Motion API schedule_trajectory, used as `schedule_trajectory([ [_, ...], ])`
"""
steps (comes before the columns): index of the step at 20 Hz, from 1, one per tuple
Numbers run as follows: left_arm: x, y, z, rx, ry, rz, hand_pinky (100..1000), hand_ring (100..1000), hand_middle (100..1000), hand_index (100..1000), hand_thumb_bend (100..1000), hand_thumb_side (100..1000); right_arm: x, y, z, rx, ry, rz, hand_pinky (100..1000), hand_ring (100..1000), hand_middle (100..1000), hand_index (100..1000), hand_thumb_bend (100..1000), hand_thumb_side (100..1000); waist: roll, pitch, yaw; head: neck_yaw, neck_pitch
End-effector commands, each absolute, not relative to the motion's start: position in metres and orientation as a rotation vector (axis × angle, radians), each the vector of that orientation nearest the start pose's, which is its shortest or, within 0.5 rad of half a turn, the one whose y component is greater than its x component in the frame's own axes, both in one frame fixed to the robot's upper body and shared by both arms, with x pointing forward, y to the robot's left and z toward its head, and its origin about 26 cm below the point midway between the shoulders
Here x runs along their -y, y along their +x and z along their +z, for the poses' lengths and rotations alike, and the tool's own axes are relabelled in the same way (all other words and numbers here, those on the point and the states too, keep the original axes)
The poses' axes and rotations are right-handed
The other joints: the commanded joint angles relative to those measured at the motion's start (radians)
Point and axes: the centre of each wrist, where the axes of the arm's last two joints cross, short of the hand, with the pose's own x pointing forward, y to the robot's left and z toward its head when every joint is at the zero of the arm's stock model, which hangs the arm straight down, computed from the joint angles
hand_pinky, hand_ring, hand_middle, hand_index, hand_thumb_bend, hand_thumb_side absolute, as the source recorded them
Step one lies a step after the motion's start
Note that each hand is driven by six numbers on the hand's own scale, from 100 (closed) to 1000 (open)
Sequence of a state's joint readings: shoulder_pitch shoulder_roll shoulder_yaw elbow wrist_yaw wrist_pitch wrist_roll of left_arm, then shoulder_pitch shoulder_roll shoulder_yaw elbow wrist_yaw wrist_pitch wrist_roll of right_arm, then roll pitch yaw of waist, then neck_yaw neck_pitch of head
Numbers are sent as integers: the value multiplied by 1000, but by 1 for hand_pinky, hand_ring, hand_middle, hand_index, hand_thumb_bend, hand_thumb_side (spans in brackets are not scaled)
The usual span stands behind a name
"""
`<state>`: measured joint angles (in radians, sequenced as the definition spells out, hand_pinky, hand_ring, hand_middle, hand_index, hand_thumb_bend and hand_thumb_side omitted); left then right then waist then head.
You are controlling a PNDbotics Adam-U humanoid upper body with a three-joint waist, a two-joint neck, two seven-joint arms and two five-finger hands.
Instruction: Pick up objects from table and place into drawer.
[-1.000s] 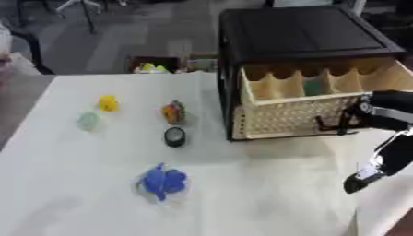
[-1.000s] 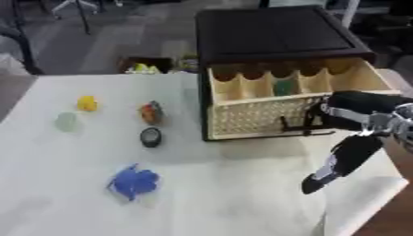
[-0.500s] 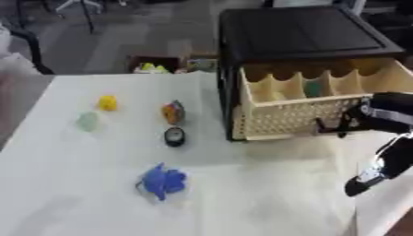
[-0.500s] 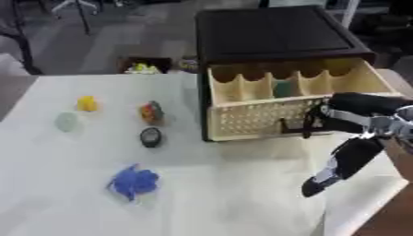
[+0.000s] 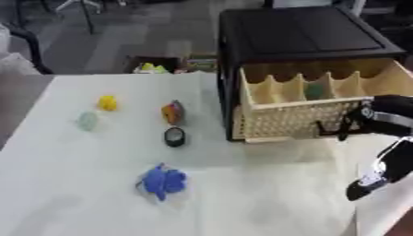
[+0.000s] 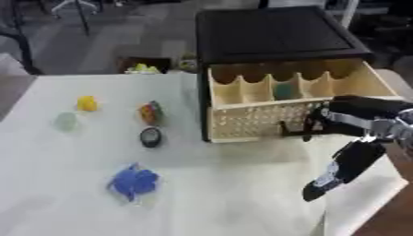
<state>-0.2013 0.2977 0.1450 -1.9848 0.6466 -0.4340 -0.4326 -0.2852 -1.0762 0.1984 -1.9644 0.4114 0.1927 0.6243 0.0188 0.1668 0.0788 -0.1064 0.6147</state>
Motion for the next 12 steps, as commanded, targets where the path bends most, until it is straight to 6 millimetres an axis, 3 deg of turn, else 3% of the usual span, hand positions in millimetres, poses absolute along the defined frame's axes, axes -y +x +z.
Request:
schedule_trajectory([
  [1, -307, 287, 187, -3455, 701, 460, 697, 753, 743, 816, 100, 799, 326, 286, 249, 1137, -747, 1668, 100, 100, 100, 620, 1000, 549, 0, -13, -3, 5, -3],
  [12, -307, 287, 187, -3458, 702, 458, 697, 754, 743, 816, 100, 798, 324, 283, 251, 1152, -737, 1673, 100, 100, 100, 615, 1000, 548, -1, -17, -5, 5, -3],
])
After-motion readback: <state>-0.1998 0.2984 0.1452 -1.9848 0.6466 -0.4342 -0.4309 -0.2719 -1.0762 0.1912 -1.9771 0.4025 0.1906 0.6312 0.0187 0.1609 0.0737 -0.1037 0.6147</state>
